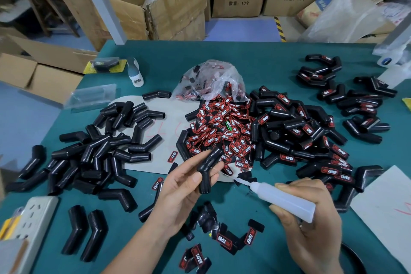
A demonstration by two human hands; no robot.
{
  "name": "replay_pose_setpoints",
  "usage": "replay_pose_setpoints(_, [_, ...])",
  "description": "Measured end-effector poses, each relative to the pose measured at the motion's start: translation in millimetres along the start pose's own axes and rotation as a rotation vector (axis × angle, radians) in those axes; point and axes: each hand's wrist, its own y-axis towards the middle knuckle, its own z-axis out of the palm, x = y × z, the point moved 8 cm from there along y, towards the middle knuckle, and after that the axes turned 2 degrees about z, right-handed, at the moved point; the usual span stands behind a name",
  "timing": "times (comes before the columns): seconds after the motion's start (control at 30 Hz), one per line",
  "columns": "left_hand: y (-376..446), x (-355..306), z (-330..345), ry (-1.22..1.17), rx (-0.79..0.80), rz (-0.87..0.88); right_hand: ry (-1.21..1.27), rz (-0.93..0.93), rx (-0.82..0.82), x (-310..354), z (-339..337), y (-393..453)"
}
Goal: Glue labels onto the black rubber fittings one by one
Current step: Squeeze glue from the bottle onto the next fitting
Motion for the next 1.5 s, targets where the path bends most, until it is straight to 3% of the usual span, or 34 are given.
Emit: replay_pose_setpoints(1.5, [-1.0,2.1,-0.5,-0.013,0.001,-0.013,-0.003,0.001,-0.007,-2.0,-1.3,-1.2])
